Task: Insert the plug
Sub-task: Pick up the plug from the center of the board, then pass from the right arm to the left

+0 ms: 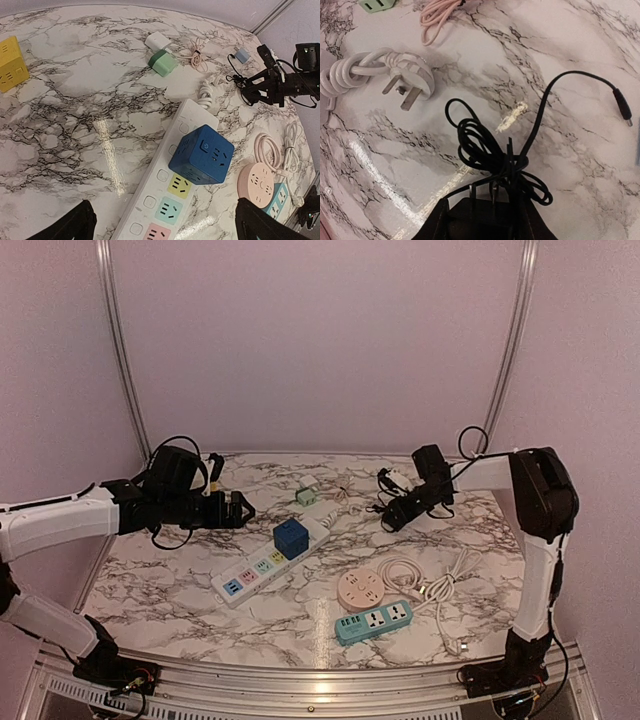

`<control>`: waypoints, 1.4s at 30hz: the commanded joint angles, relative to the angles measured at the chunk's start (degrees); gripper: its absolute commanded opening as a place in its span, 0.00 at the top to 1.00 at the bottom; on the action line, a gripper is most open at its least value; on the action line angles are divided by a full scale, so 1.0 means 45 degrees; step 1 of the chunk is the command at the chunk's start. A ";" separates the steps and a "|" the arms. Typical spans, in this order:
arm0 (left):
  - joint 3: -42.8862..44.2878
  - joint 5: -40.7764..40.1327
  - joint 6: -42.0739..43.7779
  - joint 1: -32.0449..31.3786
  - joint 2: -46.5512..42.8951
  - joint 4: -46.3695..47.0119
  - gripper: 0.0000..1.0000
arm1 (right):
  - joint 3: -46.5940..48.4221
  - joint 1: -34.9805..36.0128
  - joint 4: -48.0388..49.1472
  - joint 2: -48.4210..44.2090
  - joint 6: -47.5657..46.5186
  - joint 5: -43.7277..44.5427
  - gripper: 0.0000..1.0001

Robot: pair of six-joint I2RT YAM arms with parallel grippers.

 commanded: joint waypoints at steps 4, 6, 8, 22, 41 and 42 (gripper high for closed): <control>0.0603 0.0596 -0.0193 -0.0071 0.0356 0.0493 0.01 | -0.0865 0.1396 0.0273 -0.2469 0.0600 0.0952 0.75; 0.0675 0.0776 -0.0176 -0.0163 0.0347 0.0714 0.01 | -0.1157 0.1813 0.0409 -0.3153 0.0784 0.1478 0.75; 0.0739 0.1033 -0.0190 -0.0273 0.0392 0.1053 0.01 | -0.1460 0.2114 0.0652 -0.3876 0.1069 0.1678 0.75; 0.2940 0.2927 0.0184 -0.1376 0.1195 0.2463 0.01 | -0.3376 0.5354 0.1456 -0.8637 0.0940 0.3433 0.75; 0.4880 0.4357 0.0390 -0.2032 0.2815 0.2196 0.01 | -0.4694 0.8541 0.2568 -1.0914 -0.0213 0.5320 0.75; 0.5089 0.4501 0.0406 -0.2051 0.2986 0.2133 0.01 | -0.4654 0.8731 0.2568 -1.0903 -0.0331 0.5510 0.75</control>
